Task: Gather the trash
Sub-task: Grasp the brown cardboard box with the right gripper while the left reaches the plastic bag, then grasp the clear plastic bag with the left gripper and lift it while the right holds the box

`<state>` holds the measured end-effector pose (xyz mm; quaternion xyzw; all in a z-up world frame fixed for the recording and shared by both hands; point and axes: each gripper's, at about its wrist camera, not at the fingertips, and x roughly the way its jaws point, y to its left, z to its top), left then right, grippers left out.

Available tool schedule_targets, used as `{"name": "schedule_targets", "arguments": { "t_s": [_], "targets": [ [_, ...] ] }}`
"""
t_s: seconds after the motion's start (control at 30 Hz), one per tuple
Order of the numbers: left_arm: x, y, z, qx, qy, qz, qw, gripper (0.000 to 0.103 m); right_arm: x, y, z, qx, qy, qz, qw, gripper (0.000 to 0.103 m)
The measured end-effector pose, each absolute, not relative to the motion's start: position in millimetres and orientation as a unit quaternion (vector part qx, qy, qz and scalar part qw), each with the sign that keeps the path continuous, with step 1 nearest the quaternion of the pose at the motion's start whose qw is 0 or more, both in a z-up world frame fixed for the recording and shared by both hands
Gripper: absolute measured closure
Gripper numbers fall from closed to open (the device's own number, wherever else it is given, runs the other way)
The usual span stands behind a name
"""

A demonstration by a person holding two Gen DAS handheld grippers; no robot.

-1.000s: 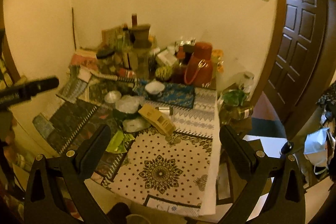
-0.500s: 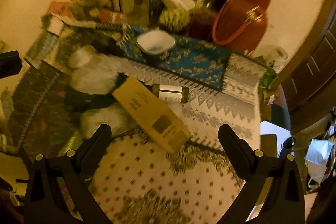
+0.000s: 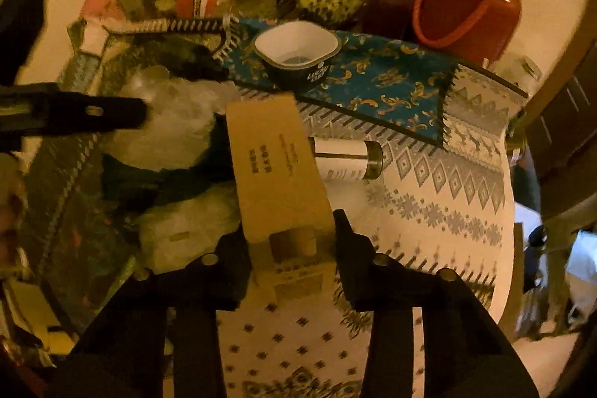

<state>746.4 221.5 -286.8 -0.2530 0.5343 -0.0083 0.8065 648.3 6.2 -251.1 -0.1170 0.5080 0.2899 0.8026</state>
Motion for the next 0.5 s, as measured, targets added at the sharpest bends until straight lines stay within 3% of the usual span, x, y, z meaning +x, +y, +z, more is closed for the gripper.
{"name": "schedule_targets", "arguments": {
  "t_s": [0.5],
  "targets": [
    [737.1, 191.7, -312.0, -0.253, 0.570, -0.014, 0.782, 0.020, 616.9, -50.9, -227.8, -0.036, 0.507, 0.224, 0.832, 0.067]
  ]
}}
